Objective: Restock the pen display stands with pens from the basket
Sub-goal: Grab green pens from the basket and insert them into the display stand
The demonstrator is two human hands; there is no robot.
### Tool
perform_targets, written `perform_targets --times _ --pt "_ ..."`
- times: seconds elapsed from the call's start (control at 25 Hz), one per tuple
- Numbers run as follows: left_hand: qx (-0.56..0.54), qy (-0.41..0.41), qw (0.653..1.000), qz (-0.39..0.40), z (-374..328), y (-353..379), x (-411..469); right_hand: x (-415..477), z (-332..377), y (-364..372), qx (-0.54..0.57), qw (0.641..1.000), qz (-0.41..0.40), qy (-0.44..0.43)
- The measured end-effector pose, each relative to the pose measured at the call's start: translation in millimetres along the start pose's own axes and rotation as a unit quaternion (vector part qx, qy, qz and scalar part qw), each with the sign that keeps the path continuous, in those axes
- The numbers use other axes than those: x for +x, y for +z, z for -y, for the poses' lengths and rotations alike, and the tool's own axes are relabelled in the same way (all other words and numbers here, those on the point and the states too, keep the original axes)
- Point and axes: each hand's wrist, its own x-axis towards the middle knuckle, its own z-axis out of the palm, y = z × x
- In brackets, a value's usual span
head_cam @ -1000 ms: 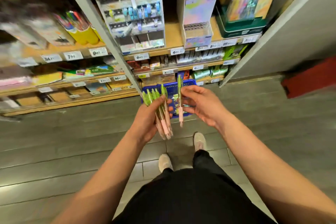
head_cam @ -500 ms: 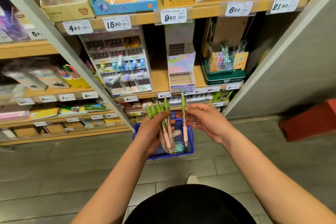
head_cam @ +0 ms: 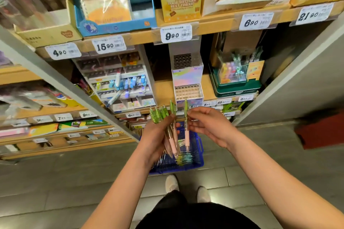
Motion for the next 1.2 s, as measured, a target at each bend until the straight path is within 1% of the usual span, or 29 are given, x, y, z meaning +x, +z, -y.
perform_targets --times 0.12,0.24,0.36,0.44,0.52,0.64,0.68,0.76,0.84,0.92,1.08,1.2 --pt "-0.002 -0.012 1.0 0.012 -13.6 -12.1 37.9 32.8 9.0 1.6 0.011 1.0 -0.014 0.003" --pt "-0.012 -0.006 0.999 0.033 -24.7 -17.3 66.9 62.7 19.1 1.1 0.007 0.999 -0.033 -0.002" --pt "-0.01 -0.007 1.0 0.026 -32.2 -15.8 97.4 100.2 28.9 -3.6 0.001 0.999 -0.033 -0.021" --pt "-0.003 0.0 1.0 0.015 -36.1 -15.4 118.3 129.0 43.0 -10.9 -0.006 0.998 -0.035 -0.06" --pt "-0.005 0.014 1.0 0.022 -37.3 -15.8 139.0 161.4 63.0 -21.0 -0.021 0.993 -0.051 -0.109" --pt "-0.02 0.032 0.998 0.047 -33.4 -11.7 163.8 202.7 90.9 -32.0 -0.041 0.977 -0.107 -0.179" --pt "-0.024 0.037 0.998 0.052 -30.6 -9.8 171.7 214.2 97.4 -33.1 -0.059 0.969 -0.123 -0.207" --pt "-0.031 0.045 0.997 0.056 -26.1 -4.9 187.8 234.9 106.3 -31.5 -0.134 0.94 -0.131 -0.286" --pt "-0.036 0.046 0.997 0.052 -24.0 -1.0 201.0 253.5 111.0 -27.4 -0.18 0.901 -0.157 -0.363" --pt "-0.037 0.046 0.997 0.042 -23.6 -0.7 209.6 265.8 112.5 -21.5 -0.211 0.863 -0.193 -0.417" --pt "-0.029 0.067 0.997 0.037 -19.4 -5.4 219.0 282.6 104.8 -19.0 -0.246 0.816 -0.193 -0.487" --pt "-0.027 0.071 0.996 0.044 -17.4 -9.1 219.2 285.6 105.6 -19.5 -0.292 0.793 -0.198 -0.497"
